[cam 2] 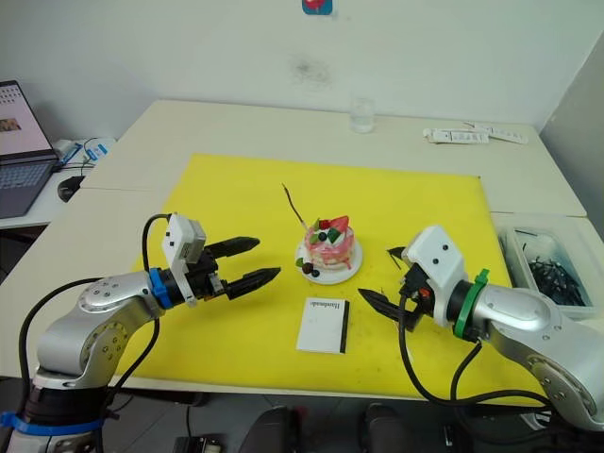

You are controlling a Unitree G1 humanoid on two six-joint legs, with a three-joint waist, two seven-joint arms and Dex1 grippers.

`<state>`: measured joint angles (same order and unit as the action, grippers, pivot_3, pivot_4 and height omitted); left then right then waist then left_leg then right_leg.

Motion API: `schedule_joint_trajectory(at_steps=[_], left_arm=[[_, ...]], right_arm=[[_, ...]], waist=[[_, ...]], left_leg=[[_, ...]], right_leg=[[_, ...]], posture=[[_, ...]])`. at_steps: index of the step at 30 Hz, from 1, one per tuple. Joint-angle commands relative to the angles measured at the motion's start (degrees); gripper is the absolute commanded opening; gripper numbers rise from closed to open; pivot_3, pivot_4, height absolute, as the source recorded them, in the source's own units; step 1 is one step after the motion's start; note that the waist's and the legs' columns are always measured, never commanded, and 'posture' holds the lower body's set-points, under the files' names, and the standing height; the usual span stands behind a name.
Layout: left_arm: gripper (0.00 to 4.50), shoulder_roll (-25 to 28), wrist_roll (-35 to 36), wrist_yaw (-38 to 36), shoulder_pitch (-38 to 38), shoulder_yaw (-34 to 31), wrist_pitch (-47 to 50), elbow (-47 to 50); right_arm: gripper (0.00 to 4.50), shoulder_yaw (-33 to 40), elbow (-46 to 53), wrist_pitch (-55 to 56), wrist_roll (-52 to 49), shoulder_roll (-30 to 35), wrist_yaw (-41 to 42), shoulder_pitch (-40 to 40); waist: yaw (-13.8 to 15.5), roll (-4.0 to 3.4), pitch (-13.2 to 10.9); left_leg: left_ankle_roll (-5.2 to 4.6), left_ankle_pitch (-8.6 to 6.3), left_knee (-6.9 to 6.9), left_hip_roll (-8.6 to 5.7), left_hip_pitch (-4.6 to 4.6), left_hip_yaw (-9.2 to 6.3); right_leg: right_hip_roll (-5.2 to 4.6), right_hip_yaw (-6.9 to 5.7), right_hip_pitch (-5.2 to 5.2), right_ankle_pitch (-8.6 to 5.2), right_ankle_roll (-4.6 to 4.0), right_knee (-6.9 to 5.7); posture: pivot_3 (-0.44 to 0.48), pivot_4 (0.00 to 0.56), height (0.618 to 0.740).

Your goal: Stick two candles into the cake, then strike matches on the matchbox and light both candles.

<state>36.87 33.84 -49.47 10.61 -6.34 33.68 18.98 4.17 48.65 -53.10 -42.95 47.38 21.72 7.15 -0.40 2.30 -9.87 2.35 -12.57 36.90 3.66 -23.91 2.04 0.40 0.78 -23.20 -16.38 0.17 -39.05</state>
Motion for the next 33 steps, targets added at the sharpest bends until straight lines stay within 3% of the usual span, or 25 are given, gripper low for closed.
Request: schedule_joint_trajectory(at_steps=[1,9,16,30,33], left_arm=[[4.48,-0.74,1.18,0.62,-1.35,0.33,-0.01,3.83],[4.48,-0.84,2.65,-0.82,-2.27,3.23,1.17,6.84],[4.48,1.43,7.35,-3.92,-1.55,5.06,5.81,10.42],[4.48,0.8,9.11,-3.24,0.09,6.68,7.92,11.62],[4.5,1.03,9.04,-3.69,-0.11,6.86,7.64,11.54]], right_arm=[[4.5,0.99,3.85,3.07,3.71,0.29,0.12,-5.11],[4.5,-4.63,1.93,10.36,17.17,-2.79,-3.25,-16.63],[4.5,-9.07,-2.47,14.65,25.68,-7.48,-5.35,-20.35],[4.5,-6.83,0.06,12.93,25.82,-12.57,-4.31,-28.75],[3.57,-6.51,0.66,11.18,24.71,-13.85,-4.22,-29.07]], waist=[[0.04,0.0,0.0],[0.08,0.01,0.02],[0.03,-0.01,0.04],[0.15,-0.04,0.09],[0.16,-0.04,0.1]], left_leg=[[0.0,0.0,0.0,0.0,0.01,0.0],[-0.01,0.01,0.07,-0.02,0.05,0.01],[-0.01,0.01,0.06,-0.02,0.04,0.02],[-0.01,0.01,0.06,-0.03,0.06,0.0],[-0.01,0.01,0.06,-0.02,0.06,0.0]], right_leg=[[-0.02,0.0,0.0,0.0,0.0,0.0],[0.02,0.03,0.01,0.11,-0.04,-0.02],[0.09,0.04,-0.01,0.11,-0.04,-0.02],[0.2,0.04,0.01,0.1,-0.05,-0.02],[0.22,0.05,0.01,0.1,-0.05,-0.02]], posture=[[0.0,0.15,0.74],[0.0,0.15,0.74],[0.0,0.15,0.74],[0.0,0.15,0.74],[0.0,0.15,0.74]])
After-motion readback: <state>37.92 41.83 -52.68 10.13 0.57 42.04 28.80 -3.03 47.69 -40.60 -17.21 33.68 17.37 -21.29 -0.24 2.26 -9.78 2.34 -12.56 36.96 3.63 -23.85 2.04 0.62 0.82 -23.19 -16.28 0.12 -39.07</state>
